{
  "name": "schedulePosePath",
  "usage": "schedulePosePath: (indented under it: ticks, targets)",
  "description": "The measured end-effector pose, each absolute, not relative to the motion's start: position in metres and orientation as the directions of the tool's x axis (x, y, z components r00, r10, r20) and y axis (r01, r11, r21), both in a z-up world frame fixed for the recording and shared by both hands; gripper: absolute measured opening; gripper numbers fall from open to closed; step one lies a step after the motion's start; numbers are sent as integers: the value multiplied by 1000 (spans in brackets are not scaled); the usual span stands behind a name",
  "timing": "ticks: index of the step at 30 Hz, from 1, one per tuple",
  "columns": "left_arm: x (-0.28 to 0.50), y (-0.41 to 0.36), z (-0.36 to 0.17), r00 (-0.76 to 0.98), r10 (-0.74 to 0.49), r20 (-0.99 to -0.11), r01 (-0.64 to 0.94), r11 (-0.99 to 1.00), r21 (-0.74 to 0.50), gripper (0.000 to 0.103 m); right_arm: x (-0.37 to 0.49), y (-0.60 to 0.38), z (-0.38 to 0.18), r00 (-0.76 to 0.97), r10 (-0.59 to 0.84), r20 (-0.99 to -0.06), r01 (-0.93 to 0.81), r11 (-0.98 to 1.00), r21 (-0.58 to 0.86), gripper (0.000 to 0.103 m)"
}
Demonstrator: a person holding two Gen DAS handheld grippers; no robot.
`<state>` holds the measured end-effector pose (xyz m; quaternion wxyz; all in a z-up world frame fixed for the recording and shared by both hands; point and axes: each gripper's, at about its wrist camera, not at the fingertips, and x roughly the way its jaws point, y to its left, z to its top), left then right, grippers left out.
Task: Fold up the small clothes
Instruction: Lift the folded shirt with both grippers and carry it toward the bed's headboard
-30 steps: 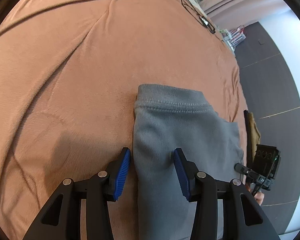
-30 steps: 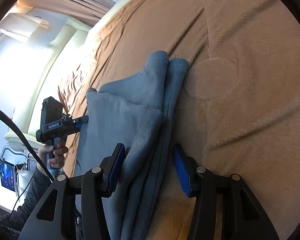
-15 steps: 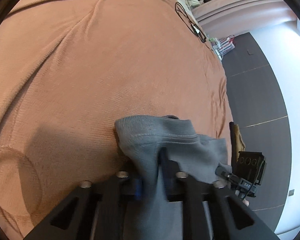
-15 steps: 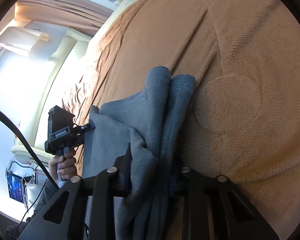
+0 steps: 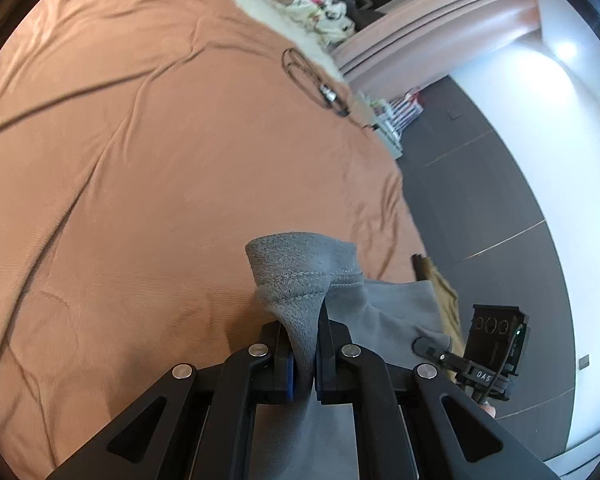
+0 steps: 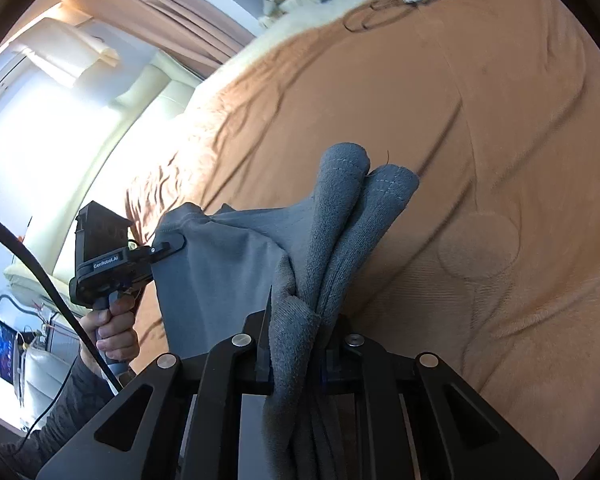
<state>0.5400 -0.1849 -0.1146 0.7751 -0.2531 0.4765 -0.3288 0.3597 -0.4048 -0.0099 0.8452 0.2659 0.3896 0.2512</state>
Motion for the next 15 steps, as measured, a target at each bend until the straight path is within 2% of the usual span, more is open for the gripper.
schedulePosePath:
  ticks: [15]
  targets:
    - [454, -164, -34, 449, -740, -501, 363, 663, -655, 6, 274, -375, 42, 646, 598, -473, -308, 772, 556, 10]
